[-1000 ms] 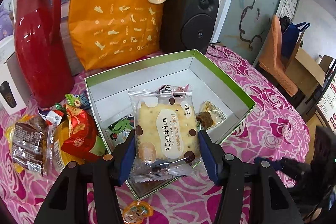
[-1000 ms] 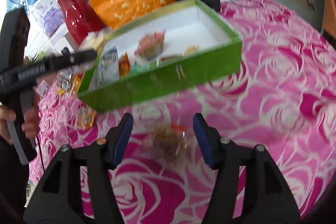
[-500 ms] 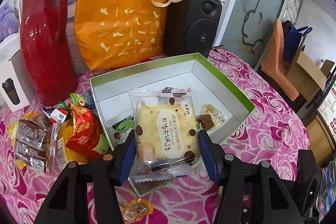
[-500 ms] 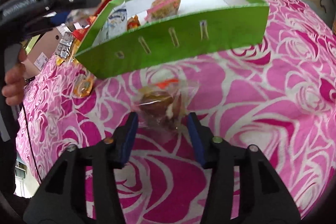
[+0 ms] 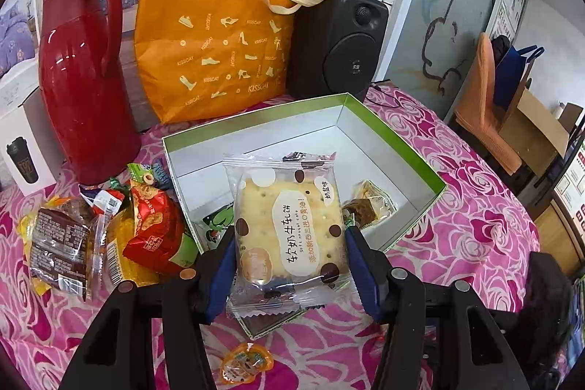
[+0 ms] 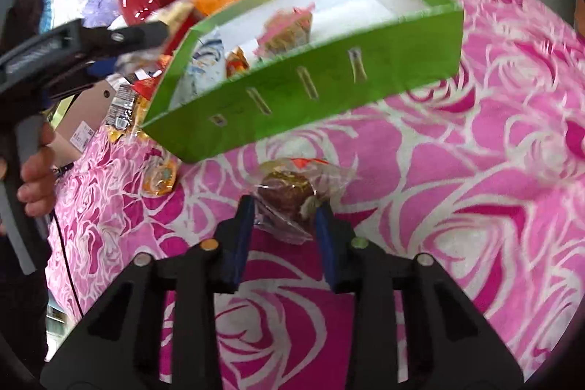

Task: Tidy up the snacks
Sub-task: 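Lower both snacks into the green box and open both grippers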

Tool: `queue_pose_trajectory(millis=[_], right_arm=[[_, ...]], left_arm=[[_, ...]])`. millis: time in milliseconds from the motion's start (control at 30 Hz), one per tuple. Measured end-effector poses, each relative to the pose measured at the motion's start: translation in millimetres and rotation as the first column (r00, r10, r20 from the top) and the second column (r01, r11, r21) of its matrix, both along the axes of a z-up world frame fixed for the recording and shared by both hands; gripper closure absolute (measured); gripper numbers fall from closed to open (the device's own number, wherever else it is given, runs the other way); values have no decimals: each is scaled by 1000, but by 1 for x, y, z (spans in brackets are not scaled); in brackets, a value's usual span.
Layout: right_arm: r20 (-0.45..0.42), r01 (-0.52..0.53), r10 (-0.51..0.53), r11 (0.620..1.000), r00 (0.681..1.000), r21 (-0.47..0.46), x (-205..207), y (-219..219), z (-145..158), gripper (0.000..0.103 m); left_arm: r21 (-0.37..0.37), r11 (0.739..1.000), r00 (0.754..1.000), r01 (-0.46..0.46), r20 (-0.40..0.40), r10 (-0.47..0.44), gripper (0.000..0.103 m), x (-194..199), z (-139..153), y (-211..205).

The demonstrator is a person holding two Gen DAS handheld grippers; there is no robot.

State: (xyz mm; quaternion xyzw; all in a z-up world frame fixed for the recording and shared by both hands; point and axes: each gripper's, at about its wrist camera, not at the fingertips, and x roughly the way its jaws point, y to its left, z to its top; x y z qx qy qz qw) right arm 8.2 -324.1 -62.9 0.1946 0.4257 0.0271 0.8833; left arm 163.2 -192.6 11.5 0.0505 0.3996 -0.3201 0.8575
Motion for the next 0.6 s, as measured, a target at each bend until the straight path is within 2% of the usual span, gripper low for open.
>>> queue_pose_trajectory(millis=[167,300,400,600], right_arm=[[128,27,-22,999,992,-37,2,-14,43,69],[207,82,-65,994,976,-75,22,-34,66,69],[213,109,-86,989,973,-101,45,-49,64,69],[165,104,-89,991,982,-83,78,-69,36,68]], left_arm=[[-3,1000,1000,8,3,-8,45,3,1,-7],[4,1000,1000,17,2,-17,45,7,-1,-16],[11,1000,1000,22,-4,-22,45,10,-5,-23],[33,999,999,29,-24,-28,45,20,-16,-34]])
